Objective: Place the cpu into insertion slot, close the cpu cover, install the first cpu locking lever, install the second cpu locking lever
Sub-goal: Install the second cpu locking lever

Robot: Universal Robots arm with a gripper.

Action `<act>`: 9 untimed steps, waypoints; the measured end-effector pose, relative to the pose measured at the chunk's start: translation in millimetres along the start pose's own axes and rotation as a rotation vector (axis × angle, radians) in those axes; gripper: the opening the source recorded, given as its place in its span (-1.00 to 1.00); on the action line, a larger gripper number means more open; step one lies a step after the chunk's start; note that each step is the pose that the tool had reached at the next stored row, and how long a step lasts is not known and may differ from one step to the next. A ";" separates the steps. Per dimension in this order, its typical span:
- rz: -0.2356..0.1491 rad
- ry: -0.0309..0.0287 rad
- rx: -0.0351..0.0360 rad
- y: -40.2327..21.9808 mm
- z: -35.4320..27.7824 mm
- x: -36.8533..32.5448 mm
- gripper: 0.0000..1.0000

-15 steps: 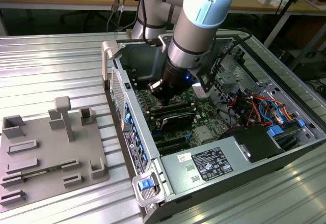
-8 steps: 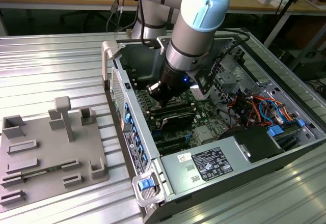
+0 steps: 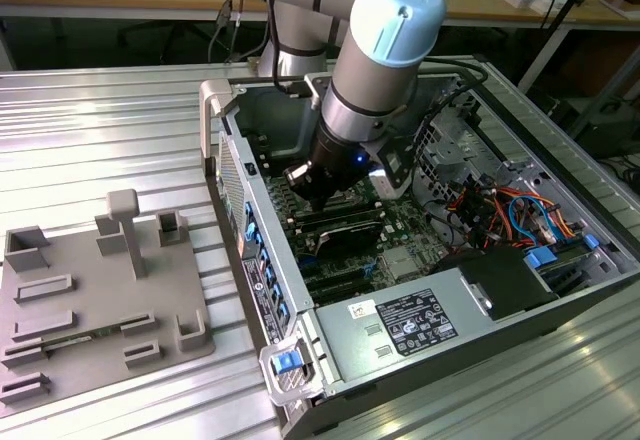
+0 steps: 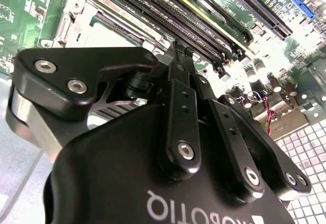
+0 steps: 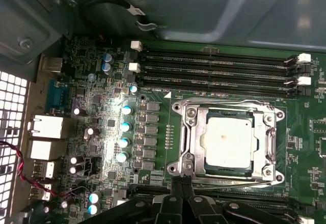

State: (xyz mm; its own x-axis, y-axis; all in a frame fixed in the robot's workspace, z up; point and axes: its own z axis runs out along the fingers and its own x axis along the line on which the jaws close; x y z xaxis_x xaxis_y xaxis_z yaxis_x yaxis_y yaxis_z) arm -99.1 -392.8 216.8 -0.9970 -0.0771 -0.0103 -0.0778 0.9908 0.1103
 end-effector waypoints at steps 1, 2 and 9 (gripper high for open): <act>0.000 -0.0001 -0.0004 0.0 0.4 0.0 -0.78; 0.000 -0.0001 -0.0008 0.0 0.6 0.1 -0.78; 0.000 -0.0005 -0.0039 2.6 2.1 -0.1 -0.78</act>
State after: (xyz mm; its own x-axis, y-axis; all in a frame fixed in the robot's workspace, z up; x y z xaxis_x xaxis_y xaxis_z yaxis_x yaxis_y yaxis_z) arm -99.3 -390.0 215.0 -0.9970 -0.0769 -0.0108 -0.0776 0.9904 0.1142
